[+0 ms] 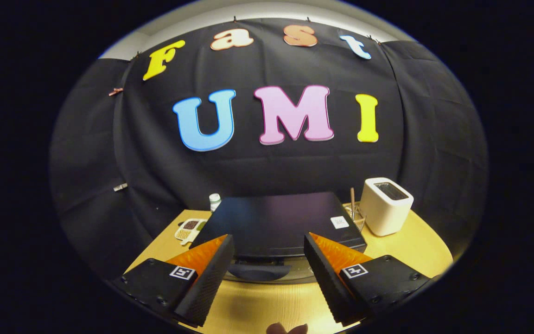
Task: Open the toaster oven, put the food inside, and close the toaster oven door.
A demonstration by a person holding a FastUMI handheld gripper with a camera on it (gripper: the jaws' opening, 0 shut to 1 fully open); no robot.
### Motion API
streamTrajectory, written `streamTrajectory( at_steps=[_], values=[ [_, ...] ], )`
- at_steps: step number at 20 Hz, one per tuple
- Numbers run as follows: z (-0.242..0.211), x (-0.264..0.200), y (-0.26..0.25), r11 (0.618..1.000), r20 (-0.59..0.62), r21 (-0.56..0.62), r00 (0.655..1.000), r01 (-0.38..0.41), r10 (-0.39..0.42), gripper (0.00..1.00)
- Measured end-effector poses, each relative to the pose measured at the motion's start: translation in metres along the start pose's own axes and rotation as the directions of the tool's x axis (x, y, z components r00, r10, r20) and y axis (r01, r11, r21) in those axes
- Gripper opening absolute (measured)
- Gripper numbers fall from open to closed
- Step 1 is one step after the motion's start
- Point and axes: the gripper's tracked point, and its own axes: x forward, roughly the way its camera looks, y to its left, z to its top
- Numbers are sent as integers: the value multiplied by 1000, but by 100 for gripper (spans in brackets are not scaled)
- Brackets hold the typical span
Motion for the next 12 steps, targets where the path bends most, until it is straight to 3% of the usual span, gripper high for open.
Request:
streamTrajectory(
  at_steps=[8,12],
  values=[
    [-57,44,4,998,-167,-27,984,65,-69,98],
    [-55,45,4,993,-161,-65,981,101,-110,98]
  ],
)
